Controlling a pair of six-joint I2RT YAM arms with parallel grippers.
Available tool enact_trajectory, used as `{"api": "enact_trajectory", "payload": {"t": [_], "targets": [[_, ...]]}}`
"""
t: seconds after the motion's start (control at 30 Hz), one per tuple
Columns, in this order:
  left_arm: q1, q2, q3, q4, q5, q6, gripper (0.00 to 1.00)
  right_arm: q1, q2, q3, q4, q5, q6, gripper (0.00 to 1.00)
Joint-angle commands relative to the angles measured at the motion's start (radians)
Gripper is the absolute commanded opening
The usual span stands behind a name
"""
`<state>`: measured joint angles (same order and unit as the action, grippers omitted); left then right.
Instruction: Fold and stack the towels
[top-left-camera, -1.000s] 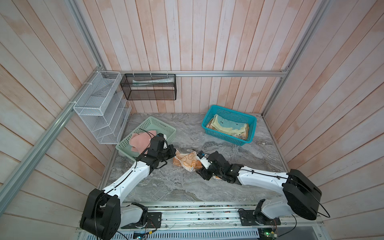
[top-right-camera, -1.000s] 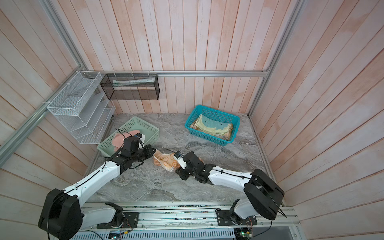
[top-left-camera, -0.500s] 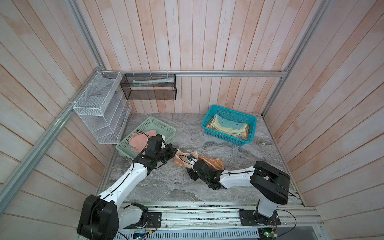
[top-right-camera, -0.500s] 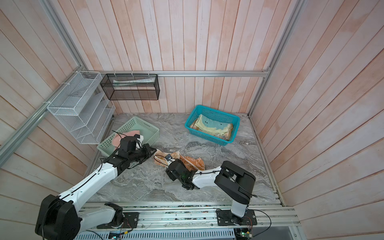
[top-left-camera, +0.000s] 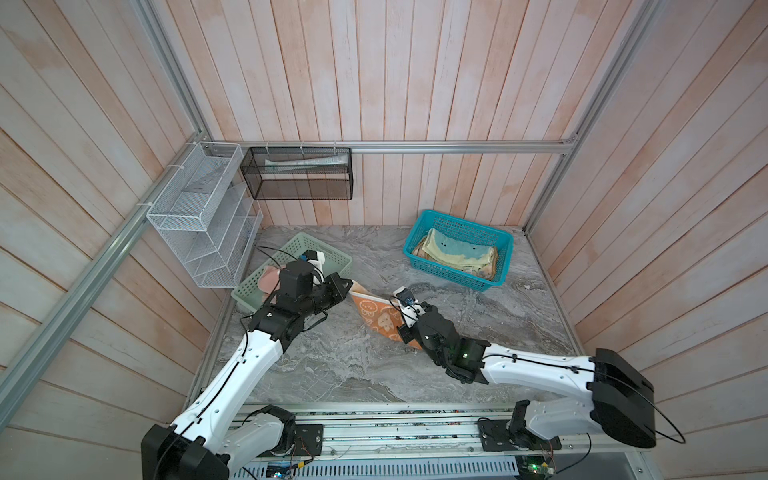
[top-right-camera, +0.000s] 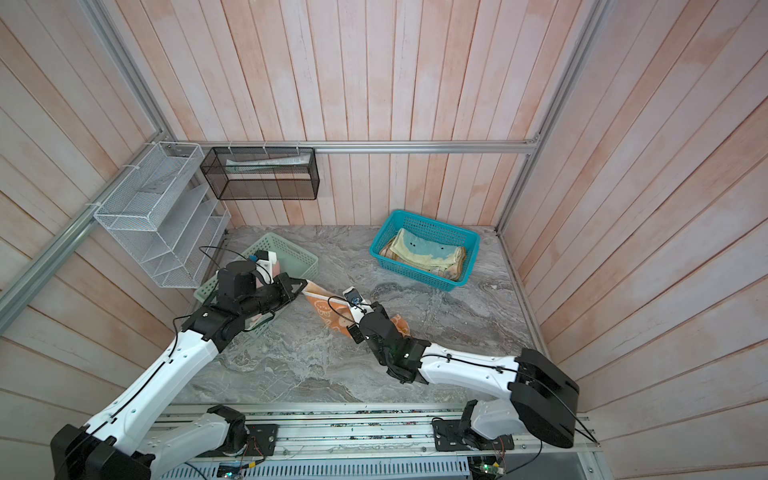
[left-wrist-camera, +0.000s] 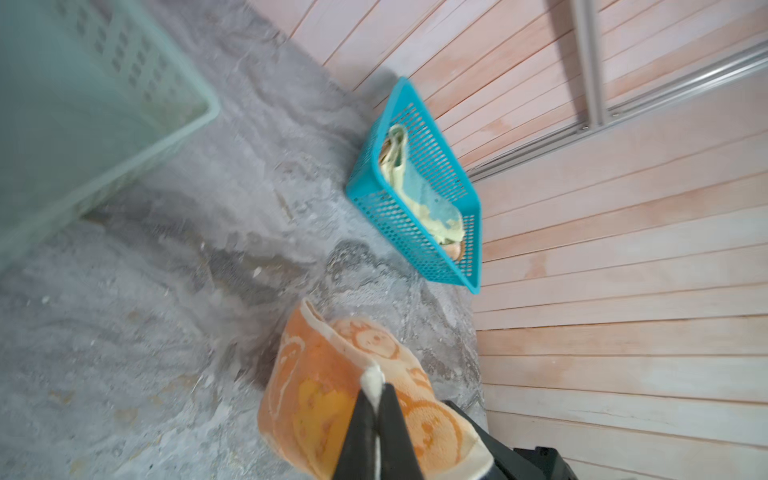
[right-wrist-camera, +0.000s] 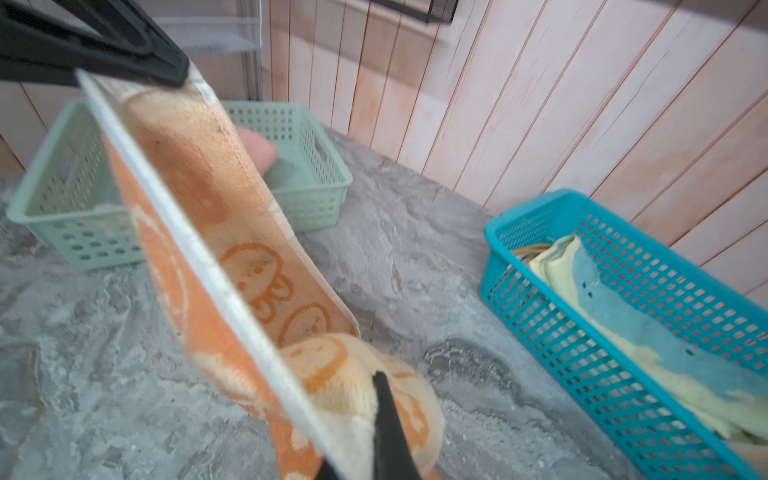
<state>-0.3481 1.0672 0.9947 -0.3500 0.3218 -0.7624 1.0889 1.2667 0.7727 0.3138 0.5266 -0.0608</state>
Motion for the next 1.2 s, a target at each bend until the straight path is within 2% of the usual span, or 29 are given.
{"api": "enact_trajectory", "payload": {"t": [0.0,0.1,0.23,0.33,0.5,0.67,0.73,0.8,0.87,0.97,1.1,1.17], "targets": [[-0.004,-0.070,0.123,-0.024,-0.053,0.154,0.00,0.002,-0.134,0.145,-0.191,-0.021,-0.153,0.00],[-0.028,-0.109,0.214,-0.047,-0.060,0.227,0.00,0.002,-0.182,0.354,-0.480,-0.139,-0.196,0.00],[-0.081,-0.156,0.321,-0.106,-0.106,0.288,0.00,0.024,-0.173,0.643,-0.811,-0.185,-0.137,0.00],[-0.110,-0.179,0.380,-0.144,-0.111,0.303,0.00,0.074,-0.160,0.805,-0.965,-0.203,-0.088,0.00],[-0.119,-0.191,0.462,-0.211,-0.092,0.294,0.00,0.166,-0.060,1.046,-1.201,-0.161,-0.026,0.00],[-0.120,-0.189,0.524,-0.298,-0.190,0.297,0.00,0.168,0.059,1.241,-1.375,-0.149,0.022,0.00],[-0.120,-0.171,0.547,-0.351,-0.255,0.298,0.00,0.101,0.094,1.278,-1.415,-0.183,0.040,0.00],[-0.119,-0.138,0.556,-0.389,-0.308,0.298,0.00,-0.024,0.116,1.275,-1.427,-0.299,0.054,0.00],[-0.119,-0.100,0.537,-0.404,-0.345,0.287,0.00,-0.168,0.127,1.212,-1.401,-0.399,0.061,0.00],[-0.115,-0.028,0.477,-0.380,-0.390,0.286,0.00,-0.321,0.166,1.101,-1.341,-0.477,0.050,0.00],[-0.043,0.113,0.386,-0.235,-0.296,0.271,0.00,-0.464,0.292,1.030,-1.238,-0.498,0.021,0.00],[-0.016,0.207,0.367,-0.150,-0.257,0.264,0.00,-0.513,0.381,1.049,-1.199,-0.462,0.015,0.00]]}}
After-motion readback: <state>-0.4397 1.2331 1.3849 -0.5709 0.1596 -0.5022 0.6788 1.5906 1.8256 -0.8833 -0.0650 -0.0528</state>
